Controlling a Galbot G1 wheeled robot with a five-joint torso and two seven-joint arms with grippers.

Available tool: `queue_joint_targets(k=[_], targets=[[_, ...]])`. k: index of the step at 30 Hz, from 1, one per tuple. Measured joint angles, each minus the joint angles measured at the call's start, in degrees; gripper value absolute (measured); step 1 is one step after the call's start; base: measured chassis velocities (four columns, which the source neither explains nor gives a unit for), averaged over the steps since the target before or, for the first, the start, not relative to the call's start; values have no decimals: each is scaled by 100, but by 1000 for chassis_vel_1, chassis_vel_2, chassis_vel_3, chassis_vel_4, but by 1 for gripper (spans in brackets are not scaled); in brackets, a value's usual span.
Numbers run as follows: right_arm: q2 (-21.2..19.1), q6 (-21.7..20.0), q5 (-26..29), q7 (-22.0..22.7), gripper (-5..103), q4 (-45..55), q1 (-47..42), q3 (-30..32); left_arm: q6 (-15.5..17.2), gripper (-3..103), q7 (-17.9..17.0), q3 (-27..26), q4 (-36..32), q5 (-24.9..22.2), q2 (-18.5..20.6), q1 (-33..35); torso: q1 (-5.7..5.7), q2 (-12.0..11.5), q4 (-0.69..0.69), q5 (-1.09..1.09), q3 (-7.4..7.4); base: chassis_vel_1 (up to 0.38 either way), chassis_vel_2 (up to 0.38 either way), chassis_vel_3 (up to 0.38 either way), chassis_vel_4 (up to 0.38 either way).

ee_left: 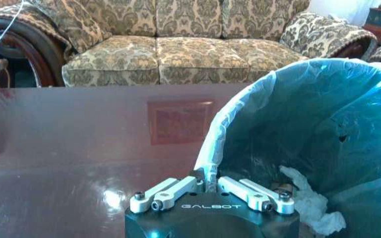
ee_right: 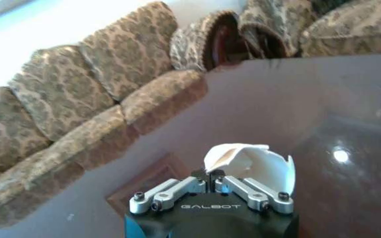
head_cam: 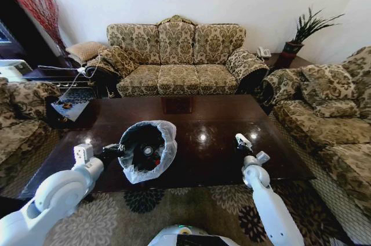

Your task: Move to the front of the table and place the trash on the table into the trash bin.

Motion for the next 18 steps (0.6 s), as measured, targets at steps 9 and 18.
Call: queue_joint_targets(k=[9,18], targets=[[77,64,-83,-1684,0,1337,-397,-1,7,0,-20,35,57,-4,77,-47,0,0,-1,0,0,0,0,0,0],[-198,-510,-719,-3045,0,3662,-440,-1743,324,0,-166,24,271,-188,560,-208,0,0,0,-3,-1,0,0,0,0]])
